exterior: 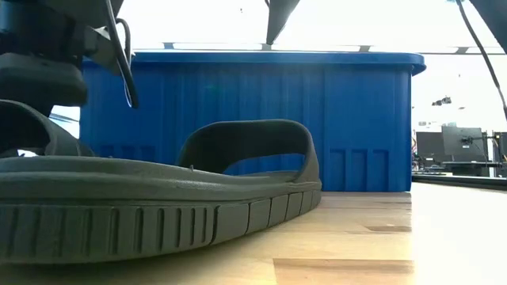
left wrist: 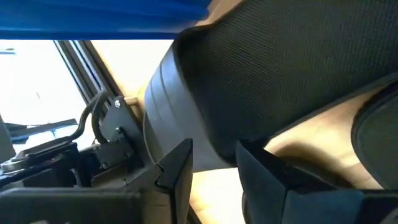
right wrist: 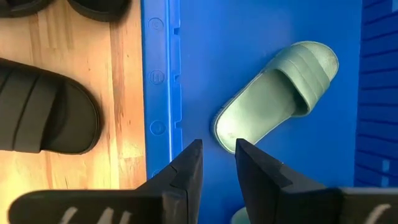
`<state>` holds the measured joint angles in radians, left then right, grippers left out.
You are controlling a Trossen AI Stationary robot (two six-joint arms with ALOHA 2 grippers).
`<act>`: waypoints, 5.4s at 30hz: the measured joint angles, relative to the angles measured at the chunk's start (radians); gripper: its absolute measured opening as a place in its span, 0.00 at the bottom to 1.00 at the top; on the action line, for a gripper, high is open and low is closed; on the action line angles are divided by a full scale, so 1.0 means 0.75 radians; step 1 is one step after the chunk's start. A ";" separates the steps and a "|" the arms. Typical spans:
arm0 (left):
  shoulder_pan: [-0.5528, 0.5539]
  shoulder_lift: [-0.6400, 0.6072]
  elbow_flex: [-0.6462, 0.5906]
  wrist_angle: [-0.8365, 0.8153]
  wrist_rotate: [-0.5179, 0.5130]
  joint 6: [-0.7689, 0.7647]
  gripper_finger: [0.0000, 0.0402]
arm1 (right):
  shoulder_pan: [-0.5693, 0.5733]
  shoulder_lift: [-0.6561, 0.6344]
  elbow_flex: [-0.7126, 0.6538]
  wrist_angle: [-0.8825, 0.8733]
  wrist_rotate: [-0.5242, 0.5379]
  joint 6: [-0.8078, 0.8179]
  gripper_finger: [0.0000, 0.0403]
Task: Pick and place slides into bin
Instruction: Put the black slide into the blue bin
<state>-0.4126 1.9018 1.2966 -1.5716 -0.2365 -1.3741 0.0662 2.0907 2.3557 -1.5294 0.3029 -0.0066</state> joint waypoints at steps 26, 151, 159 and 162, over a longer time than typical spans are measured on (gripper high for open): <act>0.000 0.000 -0.153 0.040 -0.035 -0.059 0.27 | 0.003 0.000 -0.174 0.038 0.004 0.038 0.21; 0.801 -0.020 1.413 0.048 -0.143 2.509 0.41 | 0.639 -0.187 -0.174 -0.055 0.339 0.917 0.21; 0.379 -0.038 1.285 0.005 -0.010 2.295 0.36 | 0.698 -0.187 -0.284 -0.055 0.323 1.061 0.21; 0.202 -0.031 1.208 0.004 -0.047 2.145 0.35 | 0.749 -0.187 -0.407 -0.039 0.319 1.179 0.21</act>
<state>-0.2609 1.8790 2.2024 -1.5686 -0.2721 0.2349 0.6279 1.9507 2.0505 -1.5586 0.5422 0.8779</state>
